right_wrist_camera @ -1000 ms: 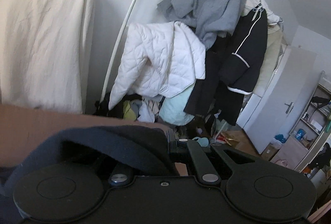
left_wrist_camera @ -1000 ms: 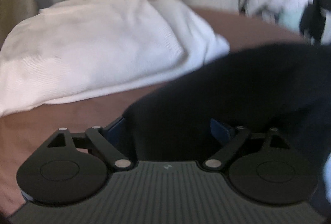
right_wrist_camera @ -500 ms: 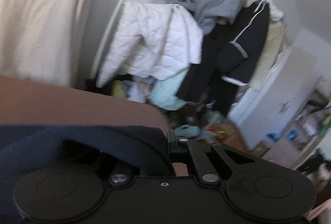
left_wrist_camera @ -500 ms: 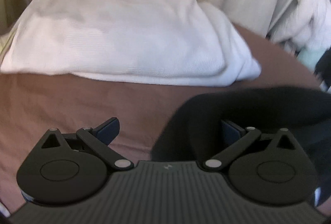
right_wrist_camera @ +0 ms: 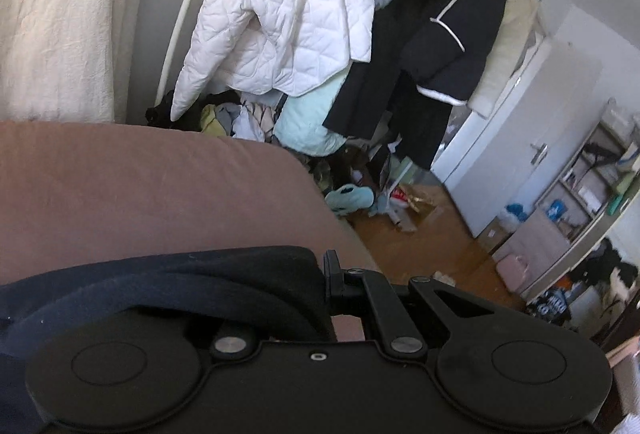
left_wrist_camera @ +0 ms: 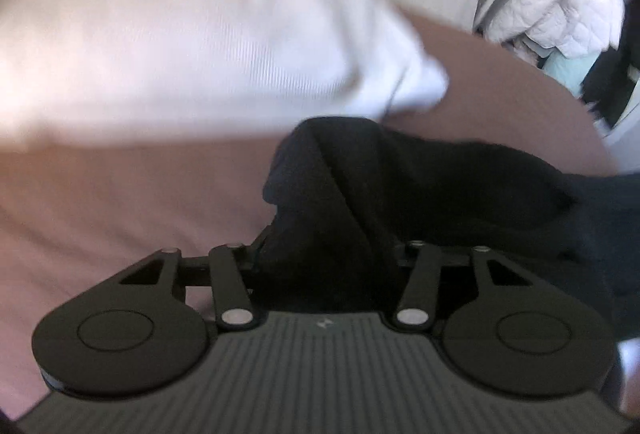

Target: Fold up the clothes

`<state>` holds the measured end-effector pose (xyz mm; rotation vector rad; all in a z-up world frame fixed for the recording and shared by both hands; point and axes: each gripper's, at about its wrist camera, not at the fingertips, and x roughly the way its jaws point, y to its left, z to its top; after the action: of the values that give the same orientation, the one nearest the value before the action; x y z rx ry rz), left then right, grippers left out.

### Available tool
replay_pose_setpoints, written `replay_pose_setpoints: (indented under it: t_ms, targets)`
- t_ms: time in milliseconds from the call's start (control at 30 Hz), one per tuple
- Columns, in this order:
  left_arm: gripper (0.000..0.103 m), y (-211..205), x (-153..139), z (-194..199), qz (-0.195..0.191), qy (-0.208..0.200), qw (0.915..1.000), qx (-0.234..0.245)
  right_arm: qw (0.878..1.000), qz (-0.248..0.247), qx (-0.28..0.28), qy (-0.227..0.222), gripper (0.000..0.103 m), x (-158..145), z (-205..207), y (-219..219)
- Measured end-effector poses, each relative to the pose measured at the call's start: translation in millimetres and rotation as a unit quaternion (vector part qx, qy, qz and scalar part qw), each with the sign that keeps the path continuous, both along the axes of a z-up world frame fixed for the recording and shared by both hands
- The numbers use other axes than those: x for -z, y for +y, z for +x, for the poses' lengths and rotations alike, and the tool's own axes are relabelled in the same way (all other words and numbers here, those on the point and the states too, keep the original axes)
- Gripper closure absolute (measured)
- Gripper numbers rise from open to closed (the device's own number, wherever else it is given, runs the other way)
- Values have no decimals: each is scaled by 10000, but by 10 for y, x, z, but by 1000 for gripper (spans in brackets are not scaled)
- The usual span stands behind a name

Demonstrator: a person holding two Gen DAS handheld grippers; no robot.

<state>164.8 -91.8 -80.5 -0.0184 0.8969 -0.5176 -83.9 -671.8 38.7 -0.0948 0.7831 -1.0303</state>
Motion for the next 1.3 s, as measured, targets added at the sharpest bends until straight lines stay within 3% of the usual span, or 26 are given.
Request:
replay_pose_setpoints:
  t_ms: [67, 100, 300, 400, 533, 600, 633, 700, 800, 900, 967, 1067, 1133, 1200, 1300]
  targets:
    - [55, -34, -316, -292, 306, -960, 9949, -76, 9999, 50, -13, -112, 97, -26, -109, 2]
    - [55, 3, -486, -412, 245, -1302, 9911, -127, 9998, 98, 9, -194, 97, -44, -174, 9]
    - [57, 470, -1165, -751, 92, -2578, 9636, -705, 9939, 736, 119, -814, 97, -217, -633, 34]
    - [57, 605, -1427, -593, 29, -2857, 9538, -933, 9918, 906, -194, -876, 96, -330, -743, 9]
    - [55, 378, -1478, -16, 190, -2693, 9559, -1155, 9969, 204, -659, -378, 92, -531, -365, -160]
    - [34, 216, -1336, 322, 450, -2579, 9552, -1377, 9961, -299, -692, -465, 58, -572, -61, -232]
    - [30, 155, -1167, 462, 655, -2454, 9559, -1476, 9963, -506, -542, -428, 23, -500, 88, -250]
    - [29, 115, -813, 625, 1036, -2151, 9583, -1572, 9956, -861, -214, -303, 2, -333, 379, -284]
    - [28, 204, -465, 700, 1471, -1734, 9597, -1648, 9977, -507, 16, 455, 4, 151, 614, -206]
    - [28, 526, -607, 665, 911, -1446, 9702, -1719, 9952, -178, -326, 905, 4, 525, 628, 41]
    - [27, 751, -714, 592, 640, -1301, 9709, -1904, 9921, 76, -642, 1076, 4, 721, 565, 249]
    - [26, 871, -697, 498, 513, -801, 9787, -1819, 9934, 590, -613, 769, 4, 859, 373, 528]
    - [26, 905, -579, 413, 554, -352, 9829, -1721, 9905, 1233, -605, 98, 4, 867, 255, 691]
    - [26, 1005, -459, 274, 554, 30, 9851, -1625, 9773, 1906, -715, -584, 4, 916, 180, 928]
    - [26, 1084, -346, 136, 477, 469, 9866, -1490, 9431, 2841, -1111, -1323, 4, 1026, 208, 1369]
